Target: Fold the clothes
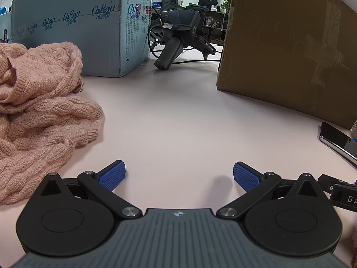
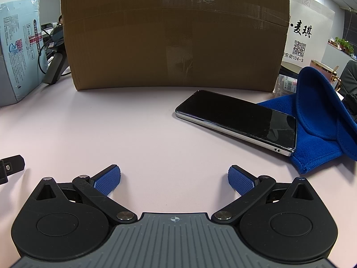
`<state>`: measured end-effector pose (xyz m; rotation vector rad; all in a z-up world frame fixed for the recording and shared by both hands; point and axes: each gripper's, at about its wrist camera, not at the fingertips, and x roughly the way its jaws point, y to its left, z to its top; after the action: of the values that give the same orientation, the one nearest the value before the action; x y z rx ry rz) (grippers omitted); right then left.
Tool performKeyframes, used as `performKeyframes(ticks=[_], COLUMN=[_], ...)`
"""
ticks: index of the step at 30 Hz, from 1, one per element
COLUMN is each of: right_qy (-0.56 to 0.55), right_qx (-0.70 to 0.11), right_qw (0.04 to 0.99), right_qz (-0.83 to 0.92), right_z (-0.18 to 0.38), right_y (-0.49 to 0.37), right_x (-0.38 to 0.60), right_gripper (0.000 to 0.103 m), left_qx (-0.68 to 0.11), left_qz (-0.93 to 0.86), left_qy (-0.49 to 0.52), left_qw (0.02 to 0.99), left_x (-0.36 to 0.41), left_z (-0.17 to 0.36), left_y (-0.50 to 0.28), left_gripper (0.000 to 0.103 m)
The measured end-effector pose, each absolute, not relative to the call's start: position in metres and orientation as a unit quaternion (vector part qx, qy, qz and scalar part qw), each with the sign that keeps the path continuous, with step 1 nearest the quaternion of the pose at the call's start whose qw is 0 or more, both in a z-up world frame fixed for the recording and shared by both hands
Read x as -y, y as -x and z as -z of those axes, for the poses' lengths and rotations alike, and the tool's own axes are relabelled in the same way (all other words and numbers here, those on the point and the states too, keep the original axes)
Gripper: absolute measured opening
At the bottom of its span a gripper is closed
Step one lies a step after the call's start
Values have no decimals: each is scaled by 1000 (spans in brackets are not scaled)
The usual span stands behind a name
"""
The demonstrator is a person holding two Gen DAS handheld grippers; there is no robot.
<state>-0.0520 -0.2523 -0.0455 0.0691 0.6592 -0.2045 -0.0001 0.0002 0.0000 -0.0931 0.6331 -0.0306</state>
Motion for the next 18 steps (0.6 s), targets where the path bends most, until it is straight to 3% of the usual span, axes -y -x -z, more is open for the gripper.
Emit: performKeyframes(ticks=[18], right_qy=[-31], right_qx=[-324], right_qw=[940], right_qz=[101], right_z=[46], right_y=[51], right_x=[252], right_gripper=[103], left_qx=[-302], left_qz=[19], left_qy=[60], left_qw=[951], left_x=[-8], left_z=[-3], left_y=[2], left_gripper=[103])
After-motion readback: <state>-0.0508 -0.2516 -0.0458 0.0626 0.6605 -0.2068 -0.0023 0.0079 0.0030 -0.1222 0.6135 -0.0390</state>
